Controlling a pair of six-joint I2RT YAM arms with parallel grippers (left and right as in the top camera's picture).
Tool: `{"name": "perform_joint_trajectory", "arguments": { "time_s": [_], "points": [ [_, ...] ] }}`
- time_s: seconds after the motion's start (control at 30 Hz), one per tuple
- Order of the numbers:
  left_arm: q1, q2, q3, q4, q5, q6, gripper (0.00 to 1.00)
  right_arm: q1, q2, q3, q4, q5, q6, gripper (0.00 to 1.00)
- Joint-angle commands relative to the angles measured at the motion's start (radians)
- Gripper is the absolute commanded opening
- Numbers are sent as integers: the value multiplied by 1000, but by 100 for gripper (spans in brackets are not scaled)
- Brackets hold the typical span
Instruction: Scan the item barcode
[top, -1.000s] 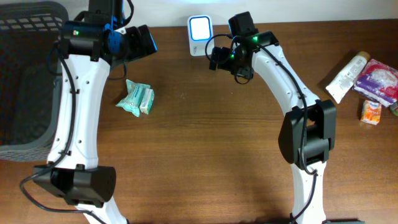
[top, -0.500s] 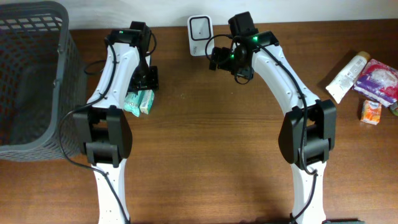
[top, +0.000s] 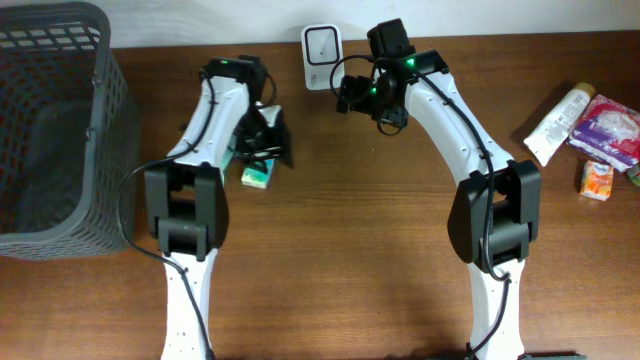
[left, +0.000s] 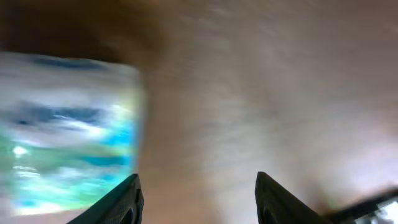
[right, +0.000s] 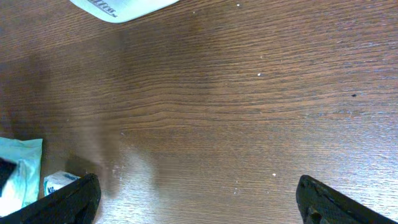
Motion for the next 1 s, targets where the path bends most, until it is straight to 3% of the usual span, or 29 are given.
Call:
{"name": "perform_joint_trajectory", "arguments": {
  "time_s": [0.0, 0.07, 0.13, 0.17, 0.3, 0.43, 0.53, 0.7, 0.8, 0.9, 0.97],
  "points": [
    [4, -2, 147, -68, 68, 35, 58, 0, 21, -1, 0, 17, 8, 99],
    [43, -2, 332, -145, 4, 34, 66, 0, 21, -1, 0, 17, 8, 99],
    [85, -2, 476, -191, -125, 34, 97, 0, 21, -1, 0, 17, 8, 99],
    [111, -2, 518, -206, -192, 34, 98, 0, 21, -1, 0, 17, 8, 99],
    [143, 22, 510, -200, -407, 3, 99, 0, 21, -1, 0, 16, 9, 99],
    [146, 68, 482, -204, -431, 4, 99, 3, 21, -1, 82, -67, 9, 99],
    [148, 92, 466, -197, -545, -31, 99, 9, 21, -2, -6, -286, 8, 99],
    [163, 105, 466, -219, -542, -68, 99, 123, 23, -72, 33, -247, 8, 99],
    [172, 111, 465, -219, -540, -68, 99, 226, 23, -106, 155, -211, 126, 76],
    [174, 112, 465, -219, -538, -68, 99, 301, 35, -126, 238, -132, 266, 70],
    [174, 112, 465, -218, -538, -68, 99, 320, 52, -126, 267, -132, 268, 67]
  ]
}}
